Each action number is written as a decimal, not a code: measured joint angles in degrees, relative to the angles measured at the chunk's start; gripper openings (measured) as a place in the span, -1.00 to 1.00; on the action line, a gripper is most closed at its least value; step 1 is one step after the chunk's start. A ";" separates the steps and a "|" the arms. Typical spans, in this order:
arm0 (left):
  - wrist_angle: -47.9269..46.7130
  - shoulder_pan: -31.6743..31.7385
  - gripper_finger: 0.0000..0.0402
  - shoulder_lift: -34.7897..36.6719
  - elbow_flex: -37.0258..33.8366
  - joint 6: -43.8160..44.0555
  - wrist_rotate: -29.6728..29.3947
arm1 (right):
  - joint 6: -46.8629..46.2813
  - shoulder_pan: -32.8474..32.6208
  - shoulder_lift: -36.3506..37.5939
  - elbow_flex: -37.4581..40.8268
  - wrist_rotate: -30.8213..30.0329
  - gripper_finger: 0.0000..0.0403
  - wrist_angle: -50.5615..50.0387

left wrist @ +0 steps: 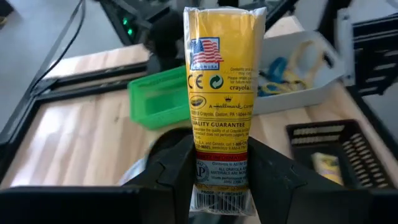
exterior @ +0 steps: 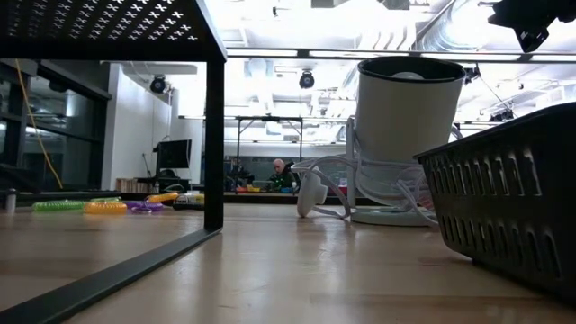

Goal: Pick & Place Office Desk Supplies
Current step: Put the bottom yellow crayon box into the black bin, then put the yellow crayon box into the black bin

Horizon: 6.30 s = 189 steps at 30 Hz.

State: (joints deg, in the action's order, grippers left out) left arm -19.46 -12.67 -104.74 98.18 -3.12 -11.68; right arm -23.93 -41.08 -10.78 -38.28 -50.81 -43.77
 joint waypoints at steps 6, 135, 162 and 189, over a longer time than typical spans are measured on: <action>0.21 -4.61 -0.38 -1.79 -0.03 1.19 -0.48 | 0.00 0.00 0.01 0.00 -0.01 -0.58 0.00; -5.25 -6.50 -0.14 -10.62 -0.04 12.00 11.78 | 0.00 -0.02 -0.01 -0.01 0.02 -0.58 0.19; -41.61 8.52 -0.14 0.75 -0.01 24.51 4.33 | -0.01 -0.02 0.01 -0.02 0.00 -0.58 0.22; -38.66 41.99 -0.14 7.99 -14.92 21.46 11.28 | -0.01 -0.02 0.01 -0.02 0.01 -0.58 0.21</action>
State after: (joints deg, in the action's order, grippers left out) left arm -58.12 29.32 -96.74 83.26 18.34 -0.40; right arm -23.94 -41.10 -10.77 -38.30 -50.80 -43.56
